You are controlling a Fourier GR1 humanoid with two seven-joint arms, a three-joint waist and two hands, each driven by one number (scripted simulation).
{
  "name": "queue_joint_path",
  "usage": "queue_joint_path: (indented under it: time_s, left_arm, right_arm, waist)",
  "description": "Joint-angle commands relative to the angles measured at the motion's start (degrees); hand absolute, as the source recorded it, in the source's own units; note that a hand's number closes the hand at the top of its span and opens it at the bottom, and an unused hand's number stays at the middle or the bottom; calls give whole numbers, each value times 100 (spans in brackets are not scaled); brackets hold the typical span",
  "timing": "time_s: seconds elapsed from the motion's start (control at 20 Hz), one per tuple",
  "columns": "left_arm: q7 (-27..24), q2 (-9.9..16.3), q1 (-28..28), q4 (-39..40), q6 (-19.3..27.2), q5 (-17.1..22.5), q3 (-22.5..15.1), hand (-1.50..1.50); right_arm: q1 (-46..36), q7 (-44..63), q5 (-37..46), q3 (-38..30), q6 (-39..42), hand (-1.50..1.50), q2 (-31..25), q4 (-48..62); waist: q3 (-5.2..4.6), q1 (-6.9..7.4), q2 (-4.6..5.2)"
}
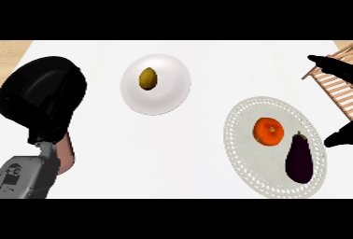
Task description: Pick the squash from the placemat and place it in the tiered shelf
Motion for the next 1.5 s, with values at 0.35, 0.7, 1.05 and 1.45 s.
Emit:
queue_joint_path:
  time_s: [0.35, 0.7, 1.05, 1.45]
  left_arm:
    - [-176, -45, 317, -92, -243, -61, 173, 0]
    - [330, -68, 113, -329, -304, -32, 342, 0]
    - [89, -79, -128, 16, -443, -204, 561, 0]
    - [171, -403, 92, -113, -418, -431, 519, 0]
  right_arm:
    - [219, 1091, 1234, 645, 264, -150, 394, -655]
    - [500, 1194, 1933, 553, 560, -150, 824, -790]
    - [115, 896, 2550, 404, 758, -150, 1455, -44]
    - [851, 671, 3033, -141, 961, -150, 1674, -575]
  waist:
    - [3, -39, -4]
    - [6, -35, -3]
    - [6, 3, 9]
    - [5, -36, 1]
